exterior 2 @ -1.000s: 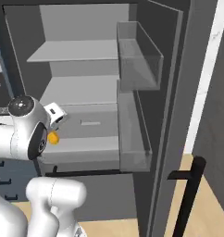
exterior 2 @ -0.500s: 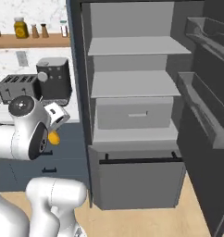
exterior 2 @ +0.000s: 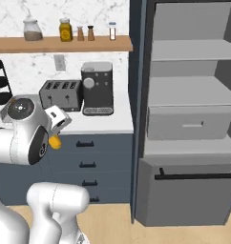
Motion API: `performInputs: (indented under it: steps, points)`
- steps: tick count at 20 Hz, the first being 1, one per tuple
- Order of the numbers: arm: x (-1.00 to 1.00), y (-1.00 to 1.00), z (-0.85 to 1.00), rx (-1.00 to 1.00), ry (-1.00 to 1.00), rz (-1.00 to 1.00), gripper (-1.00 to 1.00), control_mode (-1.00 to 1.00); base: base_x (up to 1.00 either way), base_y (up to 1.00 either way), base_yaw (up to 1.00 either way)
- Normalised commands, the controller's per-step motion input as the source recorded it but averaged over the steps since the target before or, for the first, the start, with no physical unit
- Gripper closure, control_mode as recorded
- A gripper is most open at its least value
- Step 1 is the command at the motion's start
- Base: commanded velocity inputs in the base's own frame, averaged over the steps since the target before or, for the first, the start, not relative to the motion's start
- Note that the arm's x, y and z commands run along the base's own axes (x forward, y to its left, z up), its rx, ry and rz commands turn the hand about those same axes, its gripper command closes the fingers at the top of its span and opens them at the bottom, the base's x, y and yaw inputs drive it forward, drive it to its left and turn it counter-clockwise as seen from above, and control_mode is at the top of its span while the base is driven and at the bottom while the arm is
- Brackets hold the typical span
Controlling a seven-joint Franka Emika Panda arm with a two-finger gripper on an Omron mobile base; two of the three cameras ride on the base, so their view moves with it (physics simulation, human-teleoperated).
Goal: Place one corn and one chicken drumstick in each tupperware on the nearby counter, to pack two identical lunches.
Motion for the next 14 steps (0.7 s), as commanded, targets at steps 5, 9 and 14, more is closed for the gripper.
performInputs:
  steps: [5, 9, 14]
  points:
    - [0.0, 0.0, 0.0, 0.0, 0.0, 0.0, 1.0, 1.0, 0.31, 1.0, 0.12]
    - [0.0, 0.0, 0.0, 0.0, 0.0, 0.0, 1.0, 1.0, 0.09, 1.0, 0.29]
    - [0.0, 0.0, 0.0, 0.0, 0.0, 0.0, 1.0, 1.0, 0.27, 1.0, 0.23]
